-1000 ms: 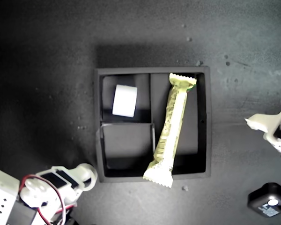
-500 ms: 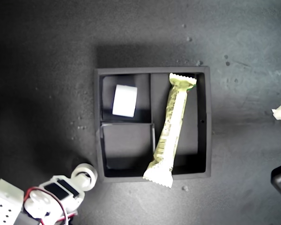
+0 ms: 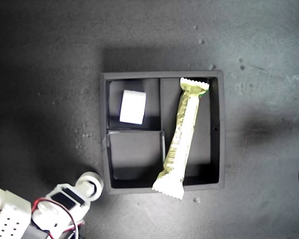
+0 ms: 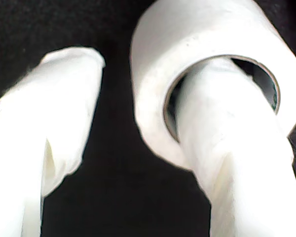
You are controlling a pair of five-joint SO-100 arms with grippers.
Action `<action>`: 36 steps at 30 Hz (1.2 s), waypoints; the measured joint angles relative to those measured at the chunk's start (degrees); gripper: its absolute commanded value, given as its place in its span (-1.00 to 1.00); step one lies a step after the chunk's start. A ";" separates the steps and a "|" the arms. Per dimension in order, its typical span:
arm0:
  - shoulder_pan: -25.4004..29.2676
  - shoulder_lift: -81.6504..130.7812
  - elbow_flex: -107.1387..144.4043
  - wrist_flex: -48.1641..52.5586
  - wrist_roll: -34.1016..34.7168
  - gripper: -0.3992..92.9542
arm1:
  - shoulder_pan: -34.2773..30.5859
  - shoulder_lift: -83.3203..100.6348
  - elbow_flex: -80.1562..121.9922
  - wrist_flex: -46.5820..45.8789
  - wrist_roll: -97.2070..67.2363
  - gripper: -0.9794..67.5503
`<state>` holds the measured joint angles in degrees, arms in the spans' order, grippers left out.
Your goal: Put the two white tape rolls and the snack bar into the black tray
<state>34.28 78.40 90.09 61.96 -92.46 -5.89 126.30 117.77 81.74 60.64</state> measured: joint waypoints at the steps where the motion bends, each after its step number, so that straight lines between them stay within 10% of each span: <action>1: 0.00 -0.35 -0.09 0.00 -0.18 -0.74 | 0.18 0.00 0.35 -0.26 0.09 -0.97; 21: -4.75 5.89 9.40 -0.62 -0.97 -0.99 | 5.54 53.88 49.31 -10.90 9.40 -0.99; 36: -14.50 13.36 -12.74 19.60 17.49 -0.99 | 9.49 63.54 60.38 -11.16 13.80 -0.99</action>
<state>19.78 91.76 77.34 81.56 -74.97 3.60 189.84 178.15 70.58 74.44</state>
